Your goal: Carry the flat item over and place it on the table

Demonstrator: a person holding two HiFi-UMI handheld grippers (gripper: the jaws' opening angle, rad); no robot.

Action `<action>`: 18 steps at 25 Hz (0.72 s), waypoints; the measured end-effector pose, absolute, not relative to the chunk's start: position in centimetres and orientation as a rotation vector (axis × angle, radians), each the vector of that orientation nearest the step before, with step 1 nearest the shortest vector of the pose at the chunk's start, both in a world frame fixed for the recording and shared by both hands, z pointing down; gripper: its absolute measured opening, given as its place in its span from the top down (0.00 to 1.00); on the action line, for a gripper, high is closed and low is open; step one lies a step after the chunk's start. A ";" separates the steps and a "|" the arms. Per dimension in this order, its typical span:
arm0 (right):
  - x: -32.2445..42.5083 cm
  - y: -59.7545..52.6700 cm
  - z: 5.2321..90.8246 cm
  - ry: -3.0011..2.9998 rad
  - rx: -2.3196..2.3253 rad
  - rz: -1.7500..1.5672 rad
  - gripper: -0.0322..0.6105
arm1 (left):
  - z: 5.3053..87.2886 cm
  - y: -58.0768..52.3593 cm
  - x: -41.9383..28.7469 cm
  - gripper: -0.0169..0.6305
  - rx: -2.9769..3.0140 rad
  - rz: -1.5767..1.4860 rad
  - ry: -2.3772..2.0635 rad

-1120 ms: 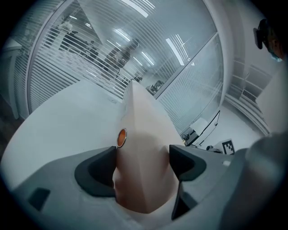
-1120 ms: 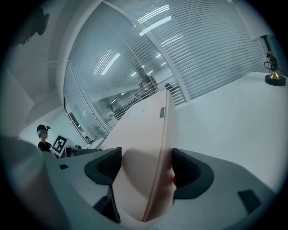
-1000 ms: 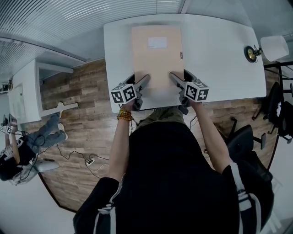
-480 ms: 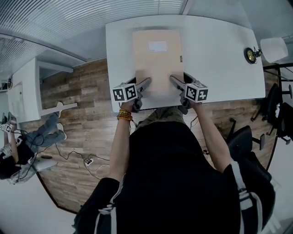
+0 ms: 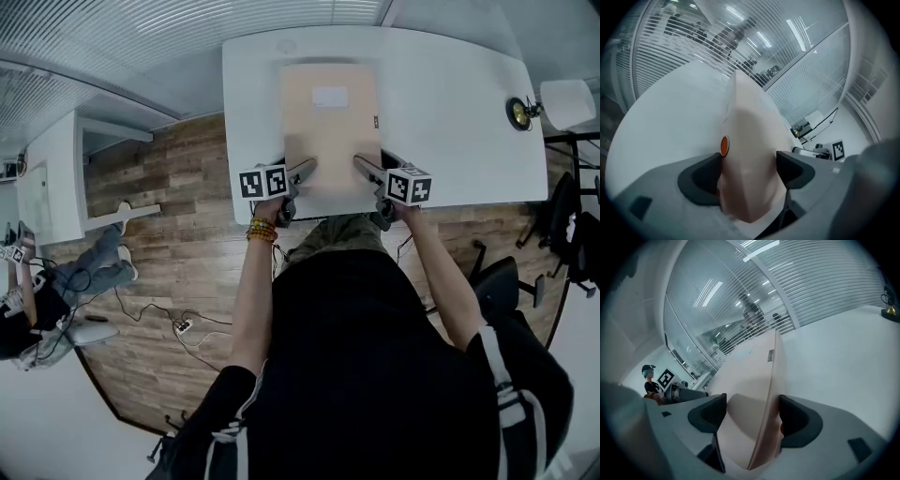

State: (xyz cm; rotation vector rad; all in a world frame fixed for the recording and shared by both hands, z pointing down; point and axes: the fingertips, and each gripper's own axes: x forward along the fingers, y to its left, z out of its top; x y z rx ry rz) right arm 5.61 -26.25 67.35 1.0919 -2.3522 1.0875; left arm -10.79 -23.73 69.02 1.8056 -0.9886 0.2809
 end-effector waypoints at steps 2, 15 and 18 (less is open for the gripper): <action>5.6 -26.2 67.7 -2.346 1.082 1.102 0.44 | 69.2 -23.6 -10.8 0.41 1.791 0.287 -0.991; 6.2 -25.3 68.2 -2.353 1.078 1.135 0.44 | 69.6 -22.5 -10.5 0.41 1.750 0.301 -0.969; 6.7 -25.4 68.5 -2.335 1.086 1.133 0.44 | 69.6 -22.5 -10.3 0.41 1.742 0.294 -0.966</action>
